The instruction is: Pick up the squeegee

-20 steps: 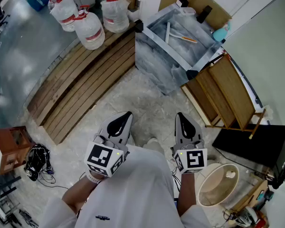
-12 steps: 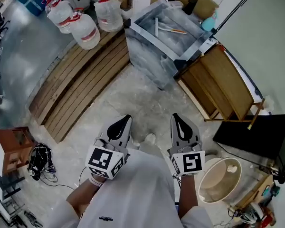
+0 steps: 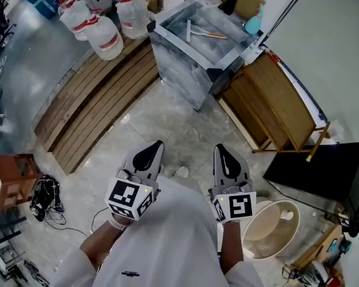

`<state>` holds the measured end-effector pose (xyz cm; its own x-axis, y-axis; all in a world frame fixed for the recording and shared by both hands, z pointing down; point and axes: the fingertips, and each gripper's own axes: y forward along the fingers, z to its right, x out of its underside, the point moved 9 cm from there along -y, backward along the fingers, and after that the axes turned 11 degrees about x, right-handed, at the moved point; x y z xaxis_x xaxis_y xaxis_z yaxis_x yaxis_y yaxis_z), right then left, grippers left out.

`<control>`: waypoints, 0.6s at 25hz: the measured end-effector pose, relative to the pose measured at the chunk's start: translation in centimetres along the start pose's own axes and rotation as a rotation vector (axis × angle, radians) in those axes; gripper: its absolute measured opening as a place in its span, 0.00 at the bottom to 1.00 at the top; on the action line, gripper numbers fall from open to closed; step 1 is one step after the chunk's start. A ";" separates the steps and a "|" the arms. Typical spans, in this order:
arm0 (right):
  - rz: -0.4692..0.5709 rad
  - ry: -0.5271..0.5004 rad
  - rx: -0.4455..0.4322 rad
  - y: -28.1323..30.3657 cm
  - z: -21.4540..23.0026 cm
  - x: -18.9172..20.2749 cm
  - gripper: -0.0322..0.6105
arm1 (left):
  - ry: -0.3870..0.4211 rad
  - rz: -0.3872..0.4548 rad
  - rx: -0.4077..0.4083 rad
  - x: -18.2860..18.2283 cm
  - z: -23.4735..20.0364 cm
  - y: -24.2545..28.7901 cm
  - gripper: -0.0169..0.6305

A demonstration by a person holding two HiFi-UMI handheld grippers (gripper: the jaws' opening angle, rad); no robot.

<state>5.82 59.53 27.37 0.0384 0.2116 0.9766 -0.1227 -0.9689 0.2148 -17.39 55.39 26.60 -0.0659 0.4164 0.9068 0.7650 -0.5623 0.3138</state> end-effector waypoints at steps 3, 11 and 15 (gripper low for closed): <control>-0.009 0.034 -0.004 0.4 1.2 0.5 0.06 | -0.009 -0.008 -0.014 0.1 0.5 0.7 0.02; 0.016 0.011 -0.012 5.1 3.4 -0.2 0.06 | -0.010 -0.001 0.004 -1.0 -1.7 5.0 0.02; 0.006 0.007 -0.010 9.5 4.9 -0.8 0.06 | -0.025 0.008 0.029 -2.4 -4.5 9.2 0.02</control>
<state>9.51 49.53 28.55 0.0304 0.2064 0.9780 -0.1332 -0.9689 0.2086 -13.10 46.02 28.53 -0.0444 0.4296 0.9019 0.7834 -0.5452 0.2983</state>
